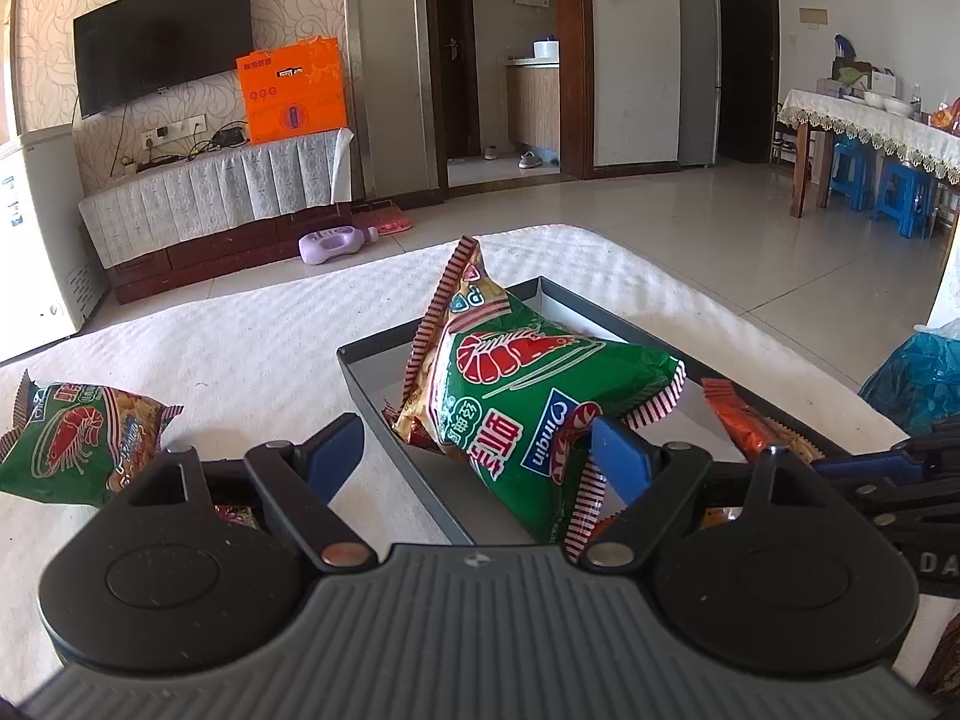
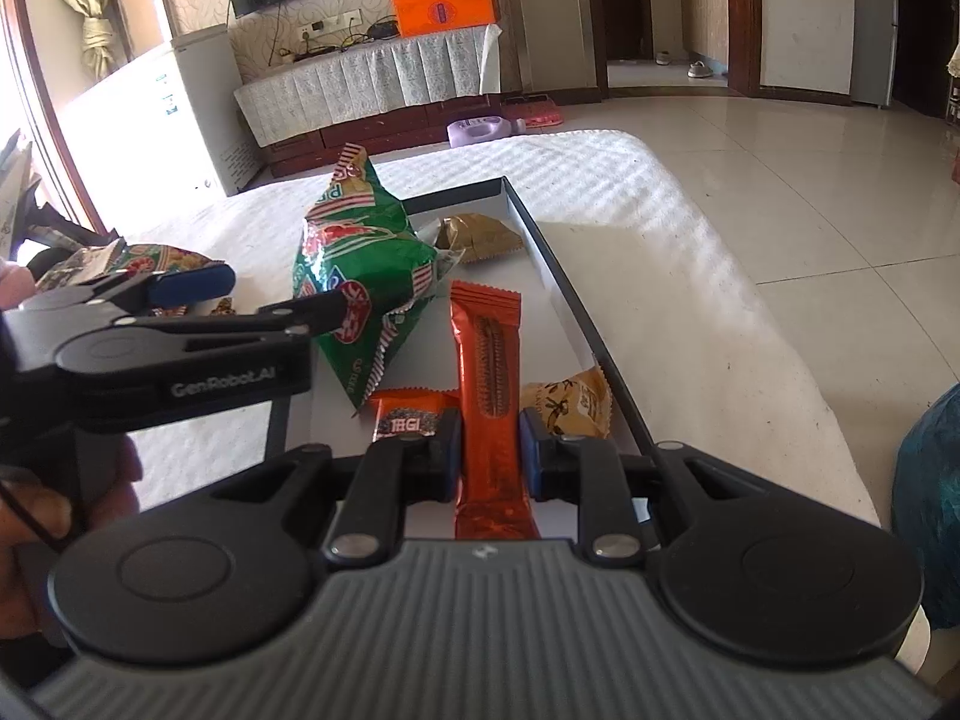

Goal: Organize snacks
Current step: 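Lower green bag into box with left tool while right tool lowers candy bar, then open left tool to release green bag while right tool holds candy bar in box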

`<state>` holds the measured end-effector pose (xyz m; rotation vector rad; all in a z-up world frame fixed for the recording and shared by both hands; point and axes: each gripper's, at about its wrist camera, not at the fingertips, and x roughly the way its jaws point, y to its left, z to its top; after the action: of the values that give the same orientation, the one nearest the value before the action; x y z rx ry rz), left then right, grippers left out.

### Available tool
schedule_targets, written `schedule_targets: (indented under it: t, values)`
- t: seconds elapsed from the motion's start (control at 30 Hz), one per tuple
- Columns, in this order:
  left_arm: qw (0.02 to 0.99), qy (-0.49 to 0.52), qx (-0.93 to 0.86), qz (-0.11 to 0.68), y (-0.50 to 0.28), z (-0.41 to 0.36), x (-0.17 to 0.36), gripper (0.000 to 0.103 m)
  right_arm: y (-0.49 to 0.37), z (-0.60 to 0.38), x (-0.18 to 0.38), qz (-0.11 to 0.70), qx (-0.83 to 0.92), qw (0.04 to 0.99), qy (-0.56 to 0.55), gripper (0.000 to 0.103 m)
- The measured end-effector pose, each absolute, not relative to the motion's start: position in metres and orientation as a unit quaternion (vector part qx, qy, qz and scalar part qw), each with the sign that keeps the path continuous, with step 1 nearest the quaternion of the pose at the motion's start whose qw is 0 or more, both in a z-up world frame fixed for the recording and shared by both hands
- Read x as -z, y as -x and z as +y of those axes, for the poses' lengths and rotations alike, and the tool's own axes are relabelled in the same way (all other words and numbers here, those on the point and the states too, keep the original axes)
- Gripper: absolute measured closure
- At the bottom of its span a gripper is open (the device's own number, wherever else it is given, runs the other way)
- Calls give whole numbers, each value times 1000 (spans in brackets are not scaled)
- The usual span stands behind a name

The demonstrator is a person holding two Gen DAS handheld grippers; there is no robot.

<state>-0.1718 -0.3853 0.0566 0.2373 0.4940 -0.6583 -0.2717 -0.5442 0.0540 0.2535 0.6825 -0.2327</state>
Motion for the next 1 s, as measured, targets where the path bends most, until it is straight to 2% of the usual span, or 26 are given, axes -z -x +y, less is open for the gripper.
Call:
schedule_targets:
  t: [1.0]
  values:
    - [918,-108,300,236,212,-335,-86,14,259,-539,-45,352,123,921,-114,79]
